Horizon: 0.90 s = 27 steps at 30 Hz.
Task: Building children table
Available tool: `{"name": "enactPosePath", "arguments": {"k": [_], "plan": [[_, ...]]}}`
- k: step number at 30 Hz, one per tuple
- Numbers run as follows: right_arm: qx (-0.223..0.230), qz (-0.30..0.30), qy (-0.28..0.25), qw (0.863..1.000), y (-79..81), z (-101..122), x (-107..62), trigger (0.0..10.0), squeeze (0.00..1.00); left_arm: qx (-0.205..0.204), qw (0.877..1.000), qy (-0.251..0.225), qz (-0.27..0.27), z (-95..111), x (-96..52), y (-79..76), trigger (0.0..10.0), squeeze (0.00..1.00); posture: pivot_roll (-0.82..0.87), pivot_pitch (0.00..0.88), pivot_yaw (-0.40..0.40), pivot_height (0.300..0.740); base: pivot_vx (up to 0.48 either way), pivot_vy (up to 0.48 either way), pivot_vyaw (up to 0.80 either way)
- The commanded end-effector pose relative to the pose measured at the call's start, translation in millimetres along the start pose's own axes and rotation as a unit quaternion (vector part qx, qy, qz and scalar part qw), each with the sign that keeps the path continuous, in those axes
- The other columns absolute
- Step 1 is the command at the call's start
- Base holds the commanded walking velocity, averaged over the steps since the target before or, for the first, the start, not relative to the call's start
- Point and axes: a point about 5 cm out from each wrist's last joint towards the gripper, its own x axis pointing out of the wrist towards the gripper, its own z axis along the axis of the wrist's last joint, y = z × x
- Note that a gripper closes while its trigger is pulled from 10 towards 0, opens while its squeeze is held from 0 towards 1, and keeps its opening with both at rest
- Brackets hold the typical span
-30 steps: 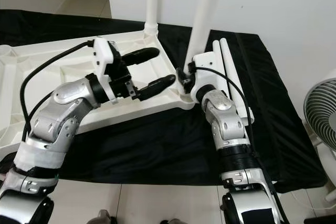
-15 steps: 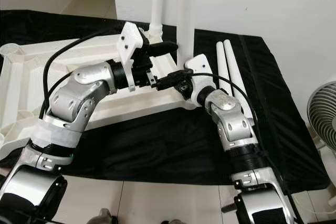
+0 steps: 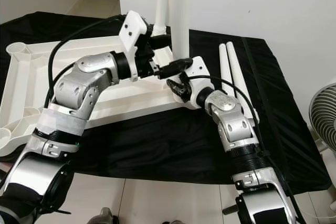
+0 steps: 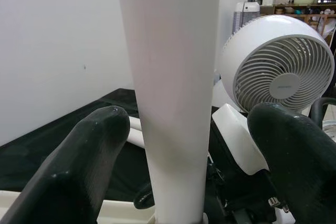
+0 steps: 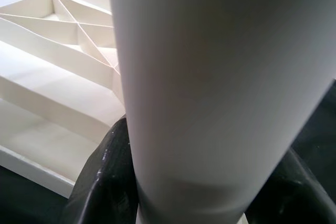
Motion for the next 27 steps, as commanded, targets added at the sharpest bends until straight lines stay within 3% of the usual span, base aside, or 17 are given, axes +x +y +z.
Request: {"name": "enactPosePath", "arguments": {"k": [1, 10, 16, 17, 18, 19, 20, 21, 27], "plan": [[-0.005, 0.01, -0.002, 1.0, 3.0, -2, -2.8, 10.0, 0.0, -0.018, 0.994, -0.01, 0.11, 5, 2.3, 13.0, 10.0, 0.0, 0.16, 0.03, -0.058, 0.74, 0.0, 0.0, 0.0], [-0.022, 0.041, 0.006, 0.999, 15.4, -10, -3.7, 10.0, 0.0, -0.068, 0.992, -0.055, 0.09, 25, 12.5, 12.5, 10.0, 0.0, 0.16, 0.017, -0.053, 0.74, 0.0, 0.0, 0.0], [-0.021, 0.04, 0.004, 0.999, 16.2, -10, -3.2, 10.0, 0.0, -0.072, 0.992, -0.059, 0.085, 27, 14.7, 10.2, 10.0, 0.0, 0.16, 0.013, -0.051, 0.74, 0.0, 0.0, 0.0], [-0.022, 0.039, 0.003, 0.999, 16.2, -10, -3.0, 10.0, 0.0, -0.074, 0.992, -0.06, 0.085, 27, 15.0, 10.1, 4.9, 0.0, 0.16, 0.013, -0.051, 0.74, 0.0, 0.0, 0.0], [-0.022, 0.039, 0.003, 0.999, 16.2, -10, -3.0, 10.0, 0.0, -0.074, 0.992, -0.06, 0.085, 27, 15.0, 10.1, 4.9, 0.0, 0.16, 0.013, -0.051, 0.74, 0.0, 0.0, 0.0], [-0.022, 0.034, 0.0, 0.999, 15.1, -9, -2.6, 10.0, 0.0, -0.077, 0.992, -0.06, 0.085, 27, 15.3, 10.1, 1.1, 0.0, 0.16, 0.013, -0.05, 0.74, 0.0, 0.0, 0.0], [-0.022, 0.034, 0.0, 0.999, 15.1, -9, -2.6, 10.0, 0.0, -0.077, 0.992, -0.06, 0.085, 27, 15.3, 10.1, 1.1, 0.0, 0.16, 0.013, -0.05, 0.74, 0.0, 0.0, 0.0], [-0.02, 0.023, -0.005, 1.0, 13.1, -7, -1.8, 10.0, 0.0, -0.081, 0.991, -0.061, 0.084, 27, 15.7, 9.8, 0.0, 0.0, 0.16, 0.012, -0.05, 0.74, 0.0, 0.0, 0.0], [-0.014, -0.015, -0.016, 1.0, 6.6, -5, 0.9, 10.0, 0.0, -0.087, 0.991, -0.063, 0.077, 28, 17.0, 7.6, 0.0, 0.0, 0.16, 0.018, -0.049, 0.74, 0.0, 0.0, 0.0]]}}
